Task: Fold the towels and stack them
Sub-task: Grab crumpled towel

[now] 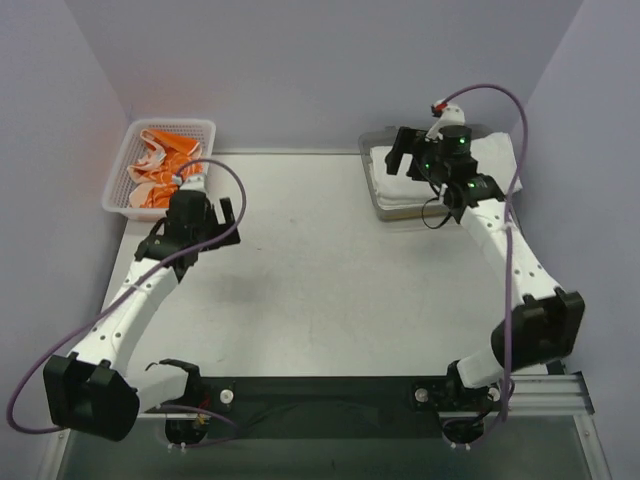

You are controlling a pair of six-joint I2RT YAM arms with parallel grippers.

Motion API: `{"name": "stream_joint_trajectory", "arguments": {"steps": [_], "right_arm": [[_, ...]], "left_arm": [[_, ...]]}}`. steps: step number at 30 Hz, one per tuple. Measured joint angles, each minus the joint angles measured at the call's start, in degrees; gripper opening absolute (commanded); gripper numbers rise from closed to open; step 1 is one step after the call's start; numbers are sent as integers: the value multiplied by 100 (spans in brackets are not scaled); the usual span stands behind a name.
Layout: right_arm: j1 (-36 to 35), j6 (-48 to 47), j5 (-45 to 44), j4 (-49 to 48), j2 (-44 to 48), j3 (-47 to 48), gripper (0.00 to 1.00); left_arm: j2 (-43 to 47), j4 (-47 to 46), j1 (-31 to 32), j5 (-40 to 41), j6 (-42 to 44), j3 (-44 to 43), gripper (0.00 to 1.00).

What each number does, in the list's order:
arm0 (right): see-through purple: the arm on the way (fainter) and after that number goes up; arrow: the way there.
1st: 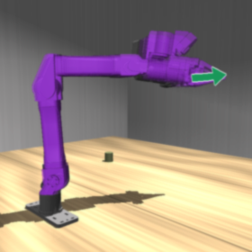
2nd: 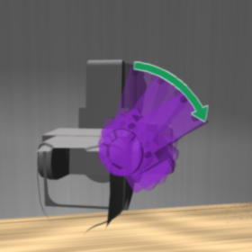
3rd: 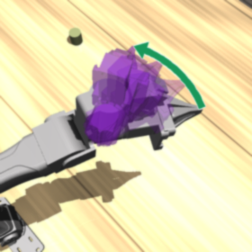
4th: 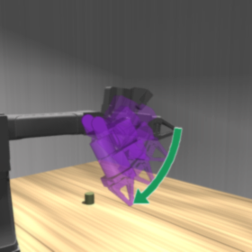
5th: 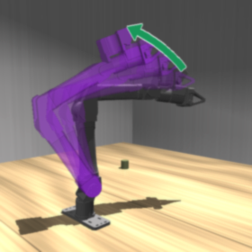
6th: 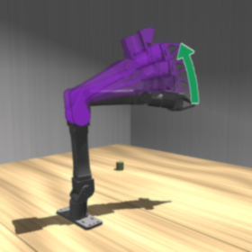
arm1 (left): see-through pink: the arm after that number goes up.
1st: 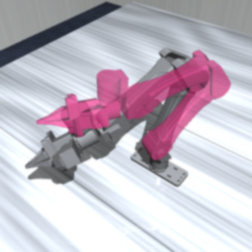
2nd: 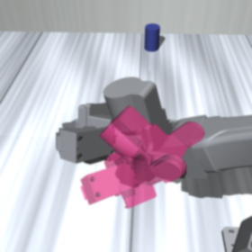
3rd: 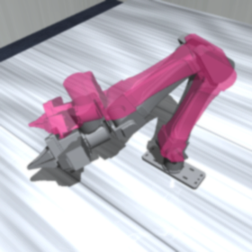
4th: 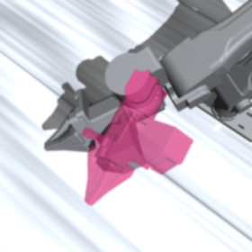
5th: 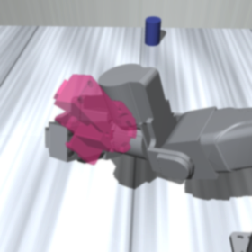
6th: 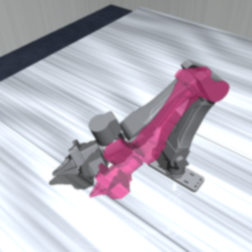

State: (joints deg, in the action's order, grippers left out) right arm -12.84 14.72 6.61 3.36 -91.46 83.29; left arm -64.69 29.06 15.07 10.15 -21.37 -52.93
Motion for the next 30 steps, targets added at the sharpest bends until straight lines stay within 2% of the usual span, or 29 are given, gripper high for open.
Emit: {"name": "stream_joint_trajectory", "arguments": {"steps": [5,9,13,16,24,30], "right_arm": [[0,11,-197,428,1899,-1019,98],[-7,-24,-74,826,2398,-1432,96],[-157,4,118,909,2170,-1587,96],[-422,11,221,903,1812,-1591,97],[-1163,-37,426,721,579,-1550,98],[-1316,-127,492,673,4,-1379,98]], "left_arm": [[-970,87,-527,131,-46,-1609,97],[-1888,151,-1290,216,-157,-2553,98],[-2876,186,-2173,295,-439,-3281,97],[-3617,212,-2592,367,-621,-3834,97],[-5442,195,-2721,501,-695,-5403,97],[-6629,249,-2717,424,-713,-6266,97]]}}
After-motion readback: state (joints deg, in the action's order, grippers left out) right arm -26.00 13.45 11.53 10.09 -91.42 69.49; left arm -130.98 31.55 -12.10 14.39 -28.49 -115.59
